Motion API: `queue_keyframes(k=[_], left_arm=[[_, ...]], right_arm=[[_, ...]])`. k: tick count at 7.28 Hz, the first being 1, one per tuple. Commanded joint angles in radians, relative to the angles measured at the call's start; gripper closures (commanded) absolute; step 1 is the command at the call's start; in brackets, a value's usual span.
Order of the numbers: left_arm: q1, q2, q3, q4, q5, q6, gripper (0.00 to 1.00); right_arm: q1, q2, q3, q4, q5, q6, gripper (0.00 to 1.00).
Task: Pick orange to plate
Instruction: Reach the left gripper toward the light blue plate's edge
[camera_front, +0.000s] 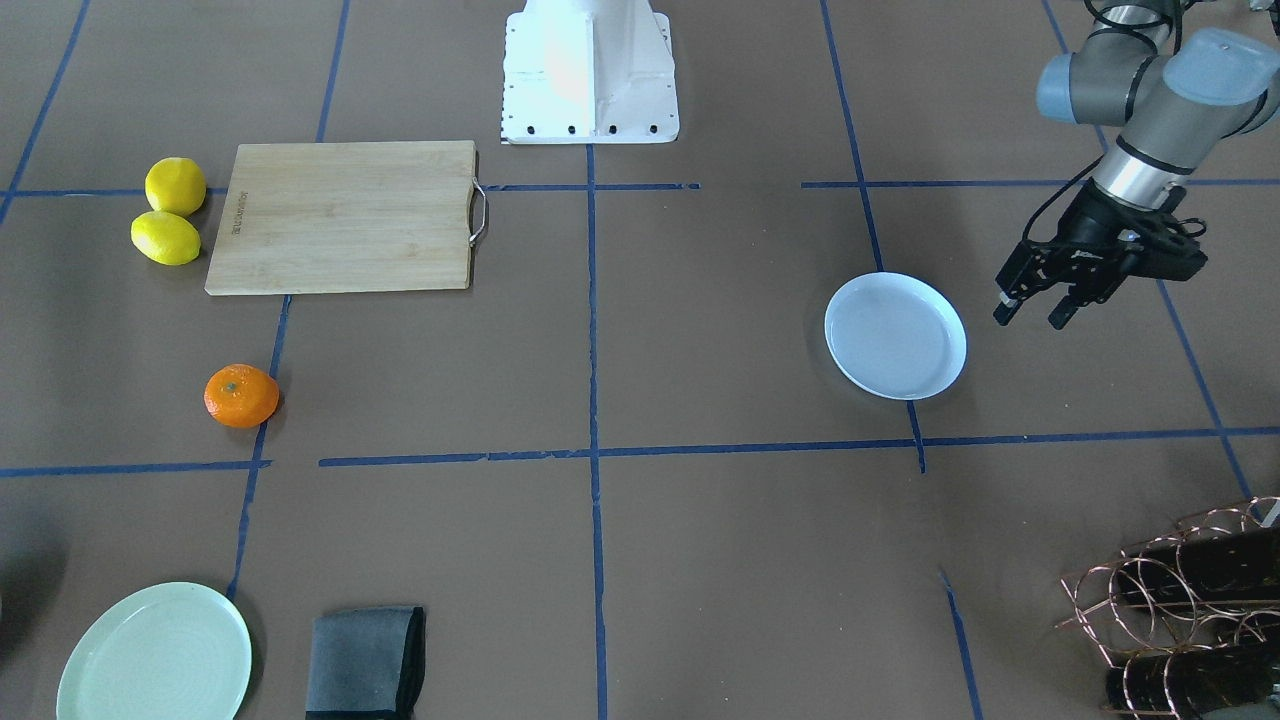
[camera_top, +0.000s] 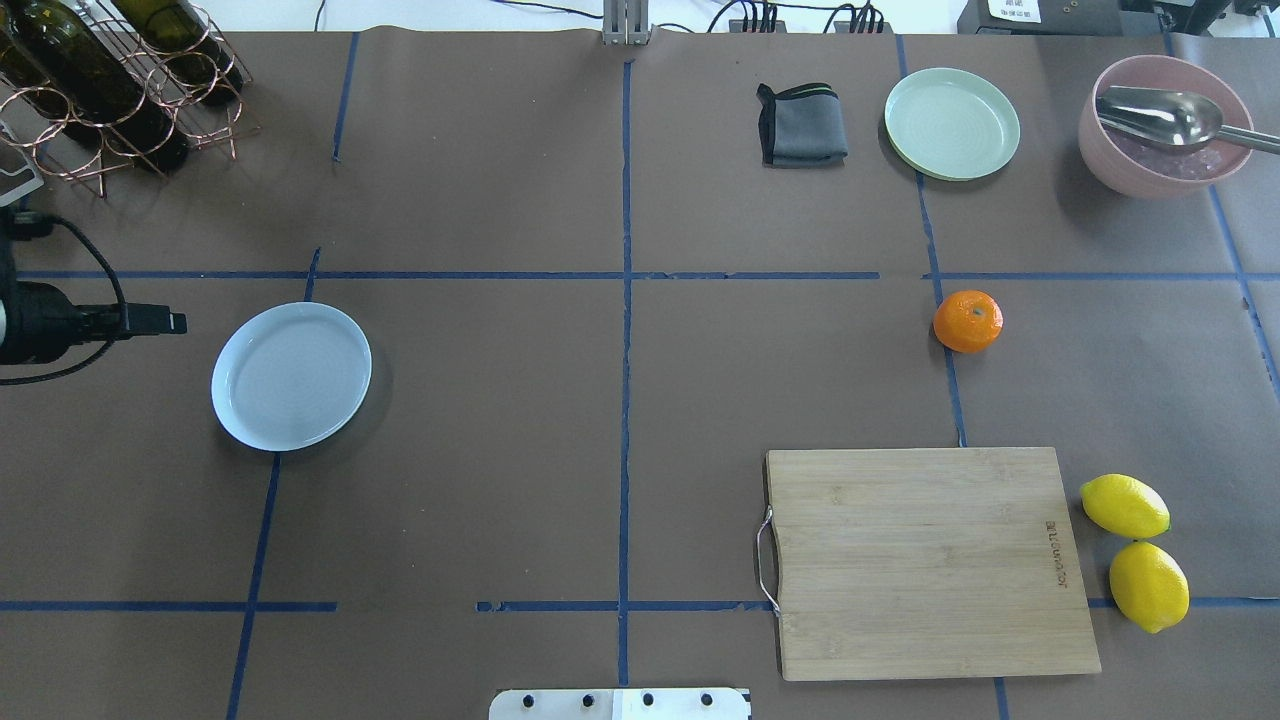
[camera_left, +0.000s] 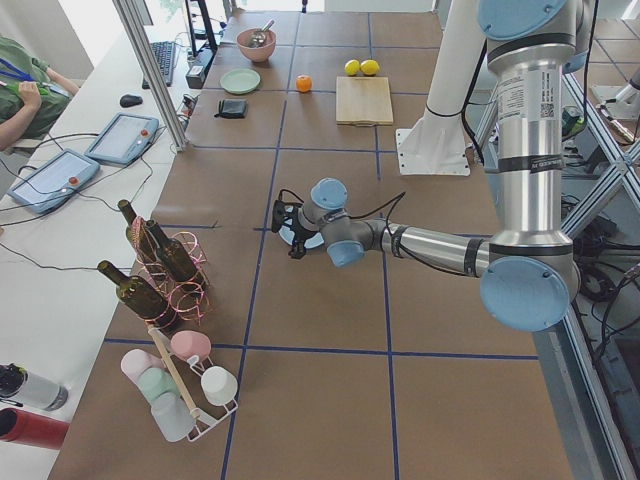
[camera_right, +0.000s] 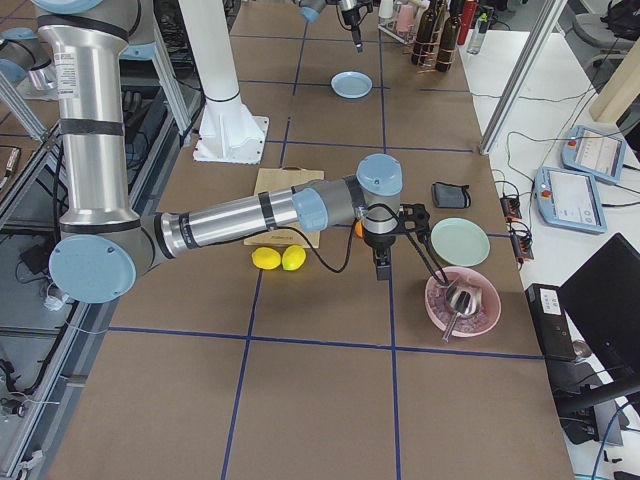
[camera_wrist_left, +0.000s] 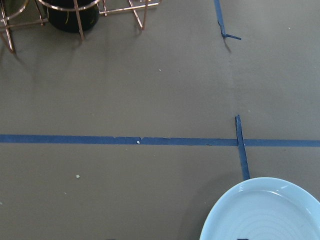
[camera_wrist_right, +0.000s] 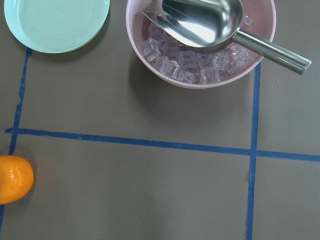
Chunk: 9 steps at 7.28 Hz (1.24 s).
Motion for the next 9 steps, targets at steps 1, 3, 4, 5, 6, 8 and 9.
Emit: queue_keyframes(k=[1,3,4,5,6,8,9], left_arm=[[0.071,-0.022,0.037,-0.001,0.075,-0.047,0.21],[0.096,-0.065,0.087,0.001,0.091,-0.048,0.21],[0.107,-0.073,0.098,0.001,0.092,-0.048,0.22],[0.118,-0.074,0.103,0.002,0.092,-0.048,0.25],[0.121,-0.076,0.103,0.005,0.106,-0.048,0.29],[0.131,-0.076,0.108,0.007,0.111,-0.047,1.0],[0.131,-0.076,0.108,0.007,0.112,-0.047,1.0]], right_arm=[[0.0,-0.002,0.0,0.0,0.0,0.0,0.0],[0.0,-0.004,-0.003,0.0,0.0,0.001,0.0],[0.0,-0.004,-0.004,0.0,0.0,0.0,0.0],[0.0,-0.004,-0.004,0.0,0.0,0.0,0.0],[0.0,-0.004,-0.006,0.0,0.0,0.0,0.0],[0.0,-0.004,-0.006,0.0,0.0,0.0,0.0],[0.0,-0.005,-0.006,0.0,0.0,0.0,0.0]])
